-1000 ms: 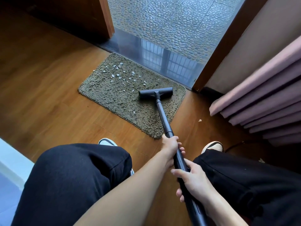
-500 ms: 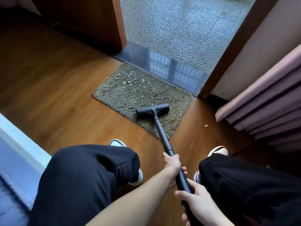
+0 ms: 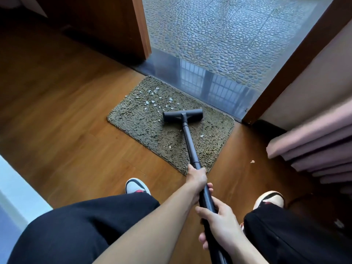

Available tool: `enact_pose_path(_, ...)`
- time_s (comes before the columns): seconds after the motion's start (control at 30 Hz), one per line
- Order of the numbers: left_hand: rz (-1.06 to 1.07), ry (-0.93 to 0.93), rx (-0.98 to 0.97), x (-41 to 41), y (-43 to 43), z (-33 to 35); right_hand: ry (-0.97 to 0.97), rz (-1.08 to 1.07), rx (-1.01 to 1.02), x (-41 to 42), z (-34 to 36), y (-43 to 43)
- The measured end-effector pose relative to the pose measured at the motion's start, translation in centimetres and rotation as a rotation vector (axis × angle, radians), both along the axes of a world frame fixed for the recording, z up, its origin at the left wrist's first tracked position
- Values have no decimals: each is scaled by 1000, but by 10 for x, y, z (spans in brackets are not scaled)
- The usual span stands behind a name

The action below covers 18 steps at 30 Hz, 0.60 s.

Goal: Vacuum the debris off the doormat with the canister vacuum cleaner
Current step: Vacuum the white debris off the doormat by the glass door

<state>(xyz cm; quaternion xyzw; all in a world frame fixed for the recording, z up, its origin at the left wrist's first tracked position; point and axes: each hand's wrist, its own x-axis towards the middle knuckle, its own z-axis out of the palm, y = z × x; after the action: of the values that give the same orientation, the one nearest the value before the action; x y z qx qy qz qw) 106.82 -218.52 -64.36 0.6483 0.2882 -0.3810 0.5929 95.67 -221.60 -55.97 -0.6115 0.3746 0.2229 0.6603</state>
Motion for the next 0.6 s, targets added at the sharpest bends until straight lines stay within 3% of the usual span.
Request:
enact_pose_path(0.37,-15,-41,-17,66,-20,-11,5,-10,4,61,-9,-20)
enact_pose_path(0.6,-10,-12,-5,39,-14,0,35,55,-1,36,14,-20)
